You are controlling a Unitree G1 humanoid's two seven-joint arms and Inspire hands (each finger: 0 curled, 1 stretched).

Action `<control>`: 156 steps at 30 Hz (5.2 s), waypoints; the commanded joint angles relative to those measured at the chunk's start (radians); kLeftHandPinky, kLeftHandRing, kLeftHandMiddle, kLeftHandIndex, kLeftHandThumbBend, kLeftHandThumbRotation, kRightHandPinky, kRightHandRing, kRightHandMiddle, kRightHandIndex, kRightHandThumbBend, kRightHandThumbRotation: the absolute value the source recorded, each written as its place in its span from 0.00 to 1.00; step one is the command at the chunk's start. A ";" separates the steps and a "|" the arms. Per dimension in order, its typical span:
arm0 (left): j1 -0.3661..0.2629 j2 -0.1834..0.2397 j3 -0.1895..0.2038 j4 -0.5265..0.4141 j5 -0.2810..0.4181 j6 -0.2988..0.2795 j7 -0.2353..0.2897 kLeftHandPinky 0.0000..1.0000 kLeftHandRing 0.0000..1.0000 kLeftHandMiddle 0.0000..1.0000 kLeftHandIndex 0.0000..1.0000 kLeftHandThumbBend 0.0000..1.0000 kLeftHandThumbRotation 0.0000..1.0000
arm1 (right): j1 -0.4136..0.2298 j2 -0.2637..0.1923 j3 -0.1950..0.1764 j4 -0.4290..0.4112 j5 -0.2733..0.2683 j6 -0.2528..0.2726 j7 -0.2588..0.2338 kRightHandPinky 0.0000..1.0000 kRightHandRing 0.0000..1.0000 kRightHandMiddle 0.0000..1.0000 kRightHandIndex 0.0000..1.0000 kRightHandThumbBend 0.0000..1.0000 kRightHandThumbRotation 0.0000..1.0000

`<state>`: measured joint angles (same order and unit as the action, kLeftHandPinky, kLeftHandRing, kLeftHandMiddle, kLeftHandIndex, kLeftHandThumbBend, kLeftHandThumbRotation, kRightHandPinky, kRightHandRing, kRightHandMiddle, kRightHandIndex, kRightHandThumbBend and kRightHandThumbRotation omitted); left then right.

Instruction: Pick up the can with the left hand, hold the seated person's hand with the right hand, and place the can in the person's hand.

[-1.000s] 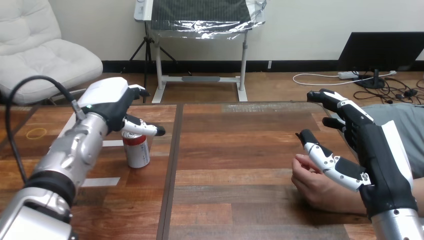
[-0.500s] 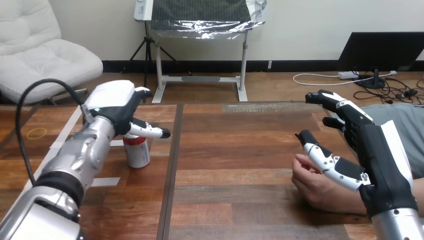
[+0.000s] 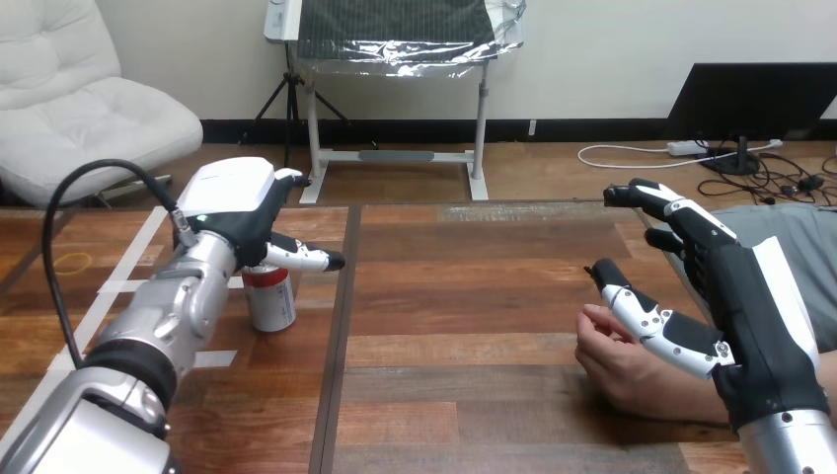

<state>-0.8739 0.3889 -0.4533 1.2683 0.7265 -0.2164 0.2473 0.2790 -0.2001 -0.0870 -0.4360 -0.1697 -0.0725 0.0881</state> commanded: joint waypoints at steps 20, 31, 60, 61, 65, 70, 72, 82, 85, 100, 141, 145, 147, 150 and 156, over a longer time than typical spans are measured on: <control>-0.085 -0.022 -0.034 0.030 0.017 0.040 0.025 0.84 0.85 0.87 0.87 0.84 0.57 | -0.030 -0.028 -0.018 -0.074 0.003 0.001 0.027 0.90 0.93 0.90 0.77 0.42 0.00; -0.075 -0.024 -0.040 0.035 0.012 0.059 0.012 0.86 0.85 0.87 0.88 0.84 0.56 | -0.021 -0.032 -0.026 -0.089 0.005 0.011 0.043 0.90 0.93 0.90 0.77 0.43 0.00; -0.034 -0.012 -0.061 0.053 0.020 0.070 0.014 0.85 0.85 0.87 0.88 0.86 0.61 | -0.019 -0.064 -0.034 -0.102 0.009 0.031 0.067 0.92 0.92 0.90 0.77 0.44 0.00; -0.030 -0.011 -0.062 0.054 0.020 0.071 0.014 0.85 0.85 0.87 0.88 0.86 0.62 | -0.020 -0.065 -0.034 -0.103 0.008 0.032 0.069 0.92 0.92 0.90 0.77 0.44 0.00; -0.020 -0.012 -0.060 0.057 0.017 0.072 0.011 0.85 0.85 0.87 0.88 0.86 0.63 | -0.022 -0.069 -0.035 -0.105 0.004 0.035 0.072 0.92 0.92 0.90 0.77 0.44 0.00; -0.006 -0.013 -0.056 0.058 0.011 0.070 0.009 0.86 0.85 0.87 0.88 0.86 0.63 | -0.023 -0.070 -0.035 -0.106 0.002 0.038 0.074 0.92 0.91 0.90 0.76 0.44 0.00; -0.002 -0.013 -0.054 0.058 0.008 0.067 0.009 0.86 0.85 0.86 0.88 0.86 0.63 | -0.023 -0.071 -0.036 -0.106 0.004 0.040 0.075 0.92 0.91 0.89 0.76 0.44 0.00; 0.030 -0.011 -0.046 0.057 -0.002 0.054 0.017 0.85 0.84 0.86 0.87 0.86 0.62 | -0.027 -0.072 -0.037 -0.109 0.010 0.046 0.083 0.92 0.91 0.89 0.76 0.44 0.00; 0.041 -0.011 -0.043 0.057 -0.007 0.049 0.018 0.85 0.84 0.86 0.87 0.86 0.62 | -0.027 -0.073 -0.038 -0.109 0.012 0.047 0.085 0.92 0.91 0.89 0.76 0.44 0.00; 0.086 -0.008 -0.032 0.043 -0.027 0.008 0.034 0.83 0.84 0.85 0.87 0.85 0.60 | -0.031 -0.089 -0.035 -0.107 0.003 0.045 0.082 0.92 0.91 0.89 0.75 0.44 0.00; 0.152 -0.006 -0.017 -0.006 -0.059 -0.113 0.051 0.84 0.84 0.86 0.88 0.83 0.62 | -0.042 -0.102 -0.033 -0.118 -0.003 0.075 0.090 0.89 0.88 0.86 0.73 0.45 0.00; 0.158 -0.005 -0.012 -0.009 -0.064 -0.128 0.061 0.84 0.84 0.86 0.88 0.82 0.62 | -0.045 -0.103 -0.032 -0.116 -0.003 0.077 0.092 0.88 0.88 0.86 0.74 0.44 0.00; 0.157 -0.003 -0.012 -0.009 -0.063 -0.131 0.059 0.84 0.84 0.86 0.88 0.82 0.62 | -0.048 -0.103 -0.031 -0.113 -0.004 0.076 0.091 0.88 0.88 0.86 0.74 0.44 0.00; 0.154 -0.003 -0.011 -0.010 -0.063 -0.128 0.048 0.84 0.84 0.87 0.88 0.83 0.63 | -0.050 -0.103 -0.031 -0.113 -0.007 0.075 0.091 0.88 0.88 0.86 0.74 0.44 0.00; 0.156 0.002 -0.007 -0.020 -0.062 -0.143 0.051 0.84 0.84 0.86 0.87 0.83 0.62 | -0.052 -0.101 -0.029 -0.113 -0.006 0.079 0.091 0.88 0.88 0.86 0.74 0.44 0.00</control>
<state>-0.7135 0.3804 -0.4609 1.2829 0.6744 -0.3398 0.3031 0.2908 -0.2832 -0.1041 -0.5044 -0.1735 0.0068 0.1780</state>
